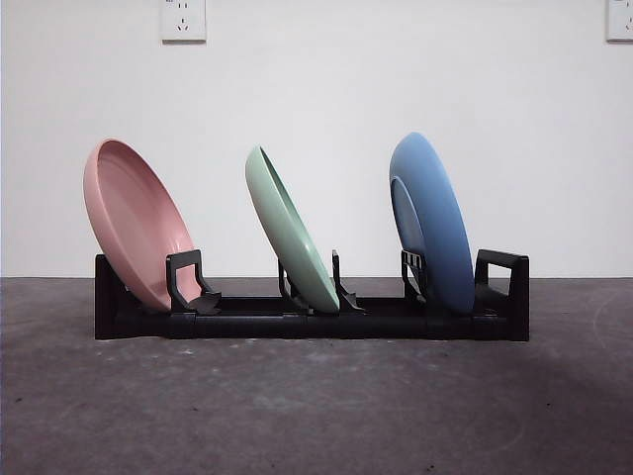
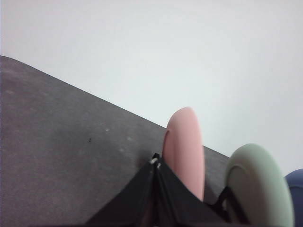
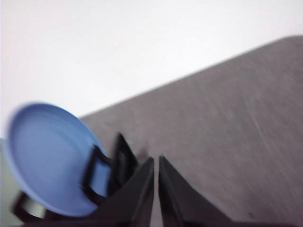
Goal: Place the plate
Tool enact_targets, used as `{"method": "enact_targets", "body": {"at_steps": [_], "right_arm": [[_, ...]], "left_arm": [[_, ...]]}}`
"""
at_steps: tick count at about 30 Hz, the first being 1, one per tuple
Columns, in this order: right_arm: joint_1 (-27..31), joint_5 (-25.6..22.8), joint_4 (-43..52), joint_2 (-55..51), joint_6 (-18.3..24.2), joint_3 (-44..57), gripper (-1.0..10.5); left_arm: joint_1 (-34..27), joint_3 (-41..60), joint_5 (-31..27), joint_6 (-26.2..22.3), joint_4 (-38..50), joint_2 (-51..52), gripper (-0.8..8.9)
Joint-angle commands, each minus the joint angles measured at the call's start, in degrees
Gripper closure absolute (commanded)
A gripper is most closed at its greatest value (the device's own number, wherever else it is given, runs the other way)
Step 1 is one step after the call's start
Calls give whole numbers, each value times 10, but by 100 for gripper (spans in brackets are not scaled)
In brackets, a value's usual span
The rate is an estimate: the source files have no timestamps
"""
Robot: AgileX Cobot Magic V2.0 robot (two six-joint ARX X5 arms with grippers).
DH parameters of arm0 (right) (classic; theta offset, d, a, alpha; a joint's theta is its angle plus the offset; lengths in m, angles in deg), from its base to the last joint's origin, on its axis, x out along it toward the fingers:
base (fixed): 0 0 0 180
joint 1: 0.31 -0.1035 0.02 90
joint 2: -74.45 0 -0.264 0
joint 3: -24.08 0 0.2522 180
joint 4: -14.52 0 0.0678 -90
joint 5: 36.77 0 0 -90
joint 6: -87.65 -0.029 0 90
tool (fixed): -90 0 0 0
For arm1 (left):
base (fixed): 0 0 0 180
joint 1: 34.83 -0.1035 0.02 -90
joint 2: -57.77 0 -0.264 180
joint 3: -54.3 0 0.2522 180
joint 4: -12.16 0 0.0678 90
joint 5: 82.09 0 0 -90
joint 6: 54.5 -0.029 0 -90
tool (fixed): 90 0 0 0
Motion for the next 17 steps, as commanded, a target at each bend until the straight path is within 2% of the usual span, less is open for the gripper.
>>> {"method": "enact_targets", "body": {"at_steps": [1, 3, 9, 13, 17], "right_arm": [[1, 10, -15, 26, 9, -52, 932], [1, 20, -51, 54, 19, -99, 932], [0, 65, -193, 153, 76, -236, 932], [0, 108, -275, 218, 89, -313, 932], [-1, 154, -338, 278, 101, -378, 932]], "left_arm": [[-1, -49, 1, -9, -57, -13, 804], [0, -86, 5, -30, -108, -28, 804], [0, -200, 73, -78, -230, -88, 803], [0, -275, 98, -83, -328, -149, 803], [0, -337, 109, -112, -406, -218, 803]]}}
